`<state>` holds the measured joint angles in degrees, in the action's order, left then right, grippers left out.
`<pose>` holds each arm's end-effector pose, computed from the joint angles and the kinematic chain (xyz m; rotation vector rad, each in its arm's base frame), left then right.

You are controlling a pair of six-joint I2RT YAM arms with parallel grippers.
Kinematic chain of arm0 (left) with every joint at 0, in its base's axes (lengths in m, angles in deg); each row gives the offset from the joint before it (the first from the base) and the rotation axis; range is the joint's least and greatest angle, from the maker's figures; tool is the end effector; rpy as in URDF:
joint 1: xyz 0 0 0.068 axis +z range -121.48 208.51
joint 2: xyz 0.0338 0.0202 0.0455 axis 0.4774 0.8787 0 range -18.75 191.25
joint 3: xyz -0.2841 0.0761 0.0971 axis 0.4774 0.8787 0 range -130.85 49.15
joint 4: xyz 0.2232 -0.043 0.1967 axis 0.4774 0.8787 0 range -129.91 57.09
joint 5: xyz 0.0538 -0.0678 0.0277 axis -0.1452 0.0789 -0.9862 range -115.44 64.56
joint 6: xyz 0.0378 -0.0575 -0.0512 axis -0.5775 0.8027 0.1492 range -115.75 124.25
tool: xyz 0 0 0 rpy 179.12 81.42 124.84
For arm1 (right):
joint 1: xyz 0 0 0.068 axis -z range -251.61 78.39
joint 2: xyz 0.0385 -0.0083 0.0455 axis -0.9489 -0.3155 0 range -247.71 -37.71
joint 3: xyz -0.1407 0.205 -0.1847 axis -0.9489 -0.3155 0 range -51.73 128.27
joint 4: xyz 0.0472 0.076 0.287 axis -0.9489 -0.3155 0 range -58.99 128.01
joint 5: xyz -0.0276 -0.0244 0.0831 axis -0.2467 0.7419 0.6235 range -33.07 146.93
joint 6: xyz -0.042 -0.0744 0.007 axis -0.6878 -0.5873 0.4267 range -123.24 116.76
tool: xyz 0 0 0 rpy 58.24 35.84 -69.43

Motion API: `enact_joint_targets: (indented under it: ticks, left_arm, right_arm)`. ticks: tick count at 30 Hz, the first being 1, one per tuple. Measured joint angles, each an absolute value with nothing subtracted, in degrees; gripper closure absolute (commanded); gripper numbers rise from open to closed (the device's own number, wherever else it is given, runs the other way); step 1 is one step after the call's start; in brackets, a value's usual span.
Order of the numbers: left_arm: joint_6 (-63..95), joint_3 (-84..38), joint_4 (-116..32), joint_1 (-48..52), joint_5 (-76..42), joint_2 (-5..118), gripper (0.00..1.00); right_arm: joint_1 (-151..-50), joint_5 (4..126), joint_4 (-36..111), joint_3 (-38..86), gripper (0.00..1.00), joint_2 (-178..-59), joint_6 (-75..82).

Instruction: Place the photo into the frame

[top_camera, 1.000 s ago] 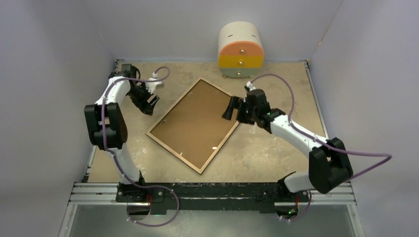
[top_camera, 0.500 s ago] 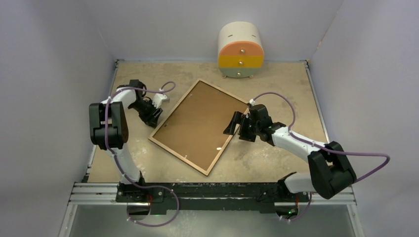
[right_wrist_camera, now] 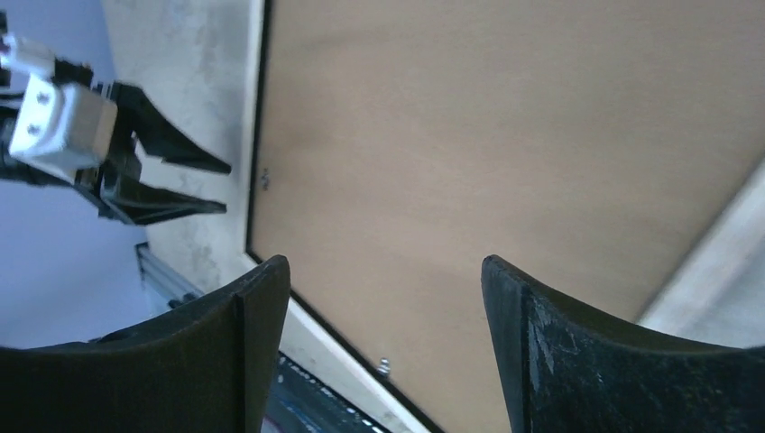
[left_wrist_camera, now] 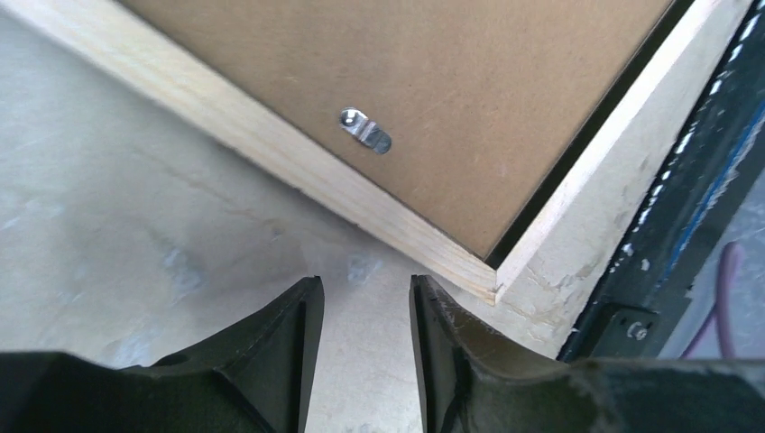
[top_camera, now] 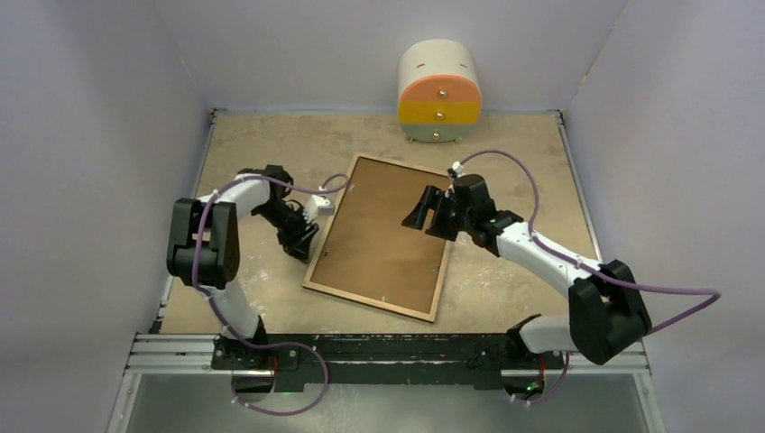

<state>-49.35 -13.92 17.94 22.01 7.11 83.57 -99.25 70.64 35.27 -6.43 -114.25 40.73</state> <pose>0.3206 -0.0775 0.1372 1.4092 2.5407 -0.8496 0.3000 0.1773 0.2276 0.1815 2.3054 0.9433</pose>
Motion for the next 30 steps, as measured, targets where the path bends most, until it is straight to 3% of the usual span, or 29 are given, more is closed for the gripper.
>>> enact_joint_targets:
  ticks: [3,5,15,19,30]
  left_arm:
    - [-49.1,-17.6,20.4,24.7,10.5,84.2,0.46]
    - [-48.4,-20.3,20.9,26.1,13.1,85.0,0.46]
    - [-45.5,-21.0,20.5,26.8,21.3,92.9,0.7]
    - [-44.9,-20.2,20.5,26.8,22.7,94.2,0.88]
    - [-44.2,-19.6,20.3,27.1,24.2,94.2,0.93]
  right_arm:
    - [-102.3,70.9,39.2,-6.4,0.24,-116.0,43.4]
    - [-105.9,71.3,43.1,-6.4,0.25,-119.0,45.7]
    - [-120.6,71.0,56.0,0.9,0.3,-138.3,54.8]
    - [-123.2,70.3,59.6,4.1,0.32,-142.5,56.7]
    - [-124.6,69.5,63.1,8.2,0.37,-149.9,59.2]
